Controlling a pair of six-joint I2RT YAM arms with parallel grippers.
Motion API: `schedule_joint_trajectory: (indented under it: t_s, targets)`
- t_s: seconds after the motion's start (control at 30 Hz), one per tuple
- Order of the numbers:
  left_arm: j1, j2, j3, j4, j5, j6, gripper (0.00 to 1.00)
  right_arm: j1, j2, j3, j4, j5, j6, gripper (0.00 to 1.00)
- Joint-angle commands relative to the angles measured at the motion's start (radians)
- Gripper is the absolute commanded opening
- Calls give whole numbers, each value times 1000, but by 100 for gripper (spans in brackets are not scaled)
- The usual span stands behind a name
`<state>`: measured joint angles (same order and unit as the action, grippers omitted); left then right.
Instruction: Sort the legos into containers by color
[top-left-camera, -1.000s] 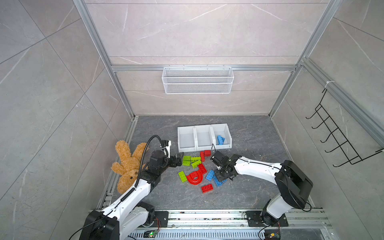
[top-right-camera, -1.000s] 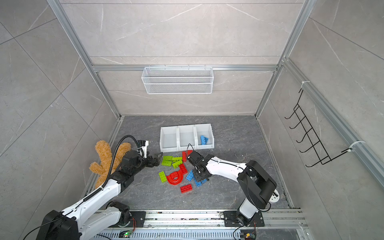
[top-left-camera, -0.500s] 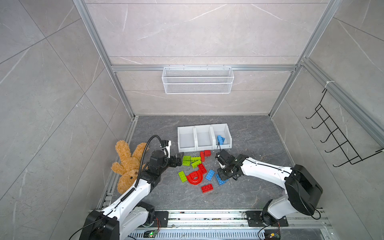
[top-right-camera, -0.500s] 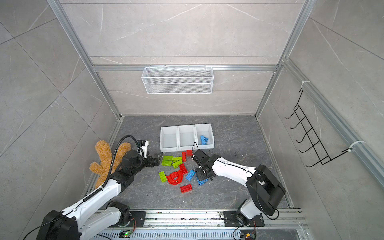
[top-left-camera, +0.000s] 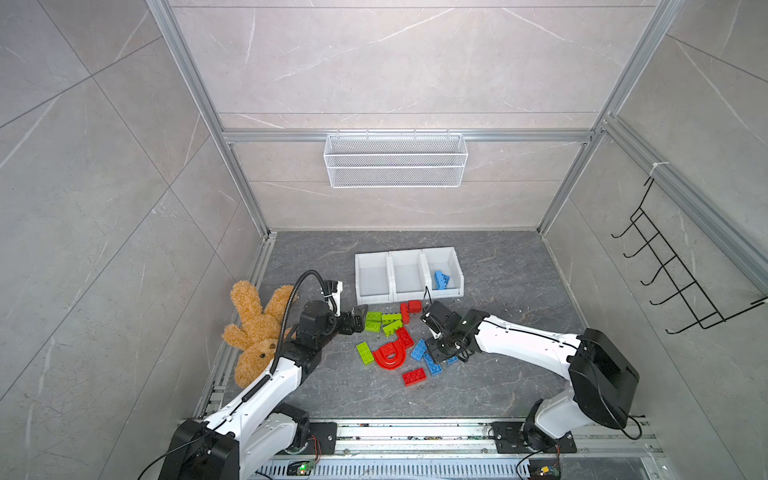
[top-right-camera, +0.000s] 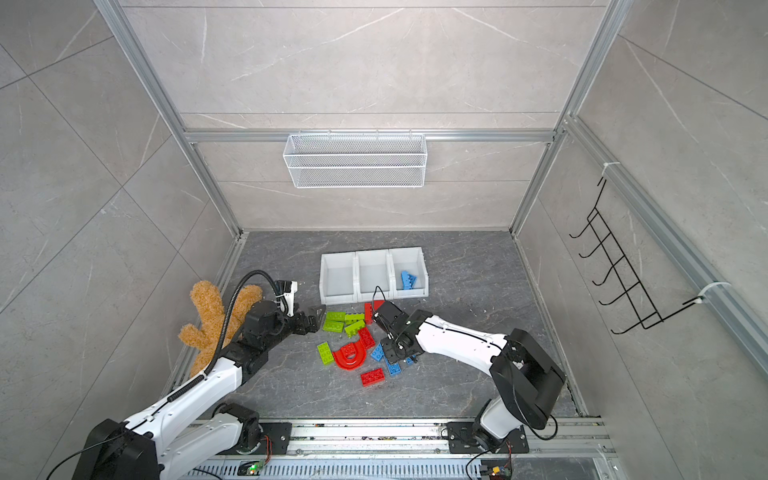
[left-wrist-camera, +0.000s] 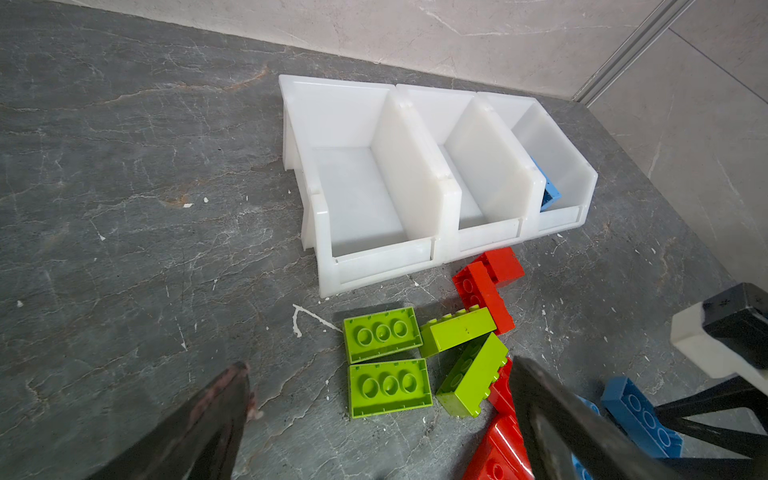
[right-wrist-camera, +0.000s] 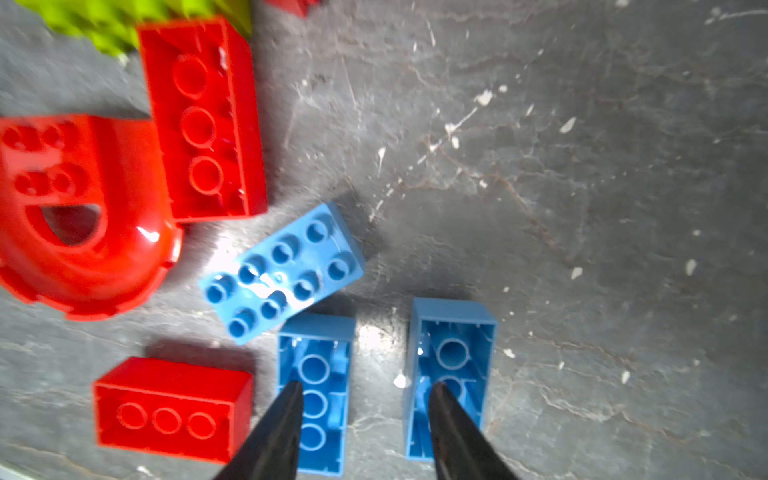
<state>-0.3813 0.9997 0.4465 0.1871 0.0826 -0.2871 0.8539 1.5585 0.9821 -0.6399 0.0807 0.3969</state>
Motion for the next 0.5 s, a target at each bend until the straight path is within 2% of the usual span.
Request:
schedule_joint_trajectory:
  t_s: [0.0,0.1,0.2,0.47]
  targets:
    - [2,-14,14,23,17,11,100,3,3,15,-51,44,43,41]
    - [2,-20,16,17,16,12,100,5,6,17,-53,33,57,40]
    - [2,-29,13,15,14,12,100,16,-4,-1,-21,-12,67,47]
    - [2,-36,13,14,19,8,100,73,54,-13,9,-19,89,49]
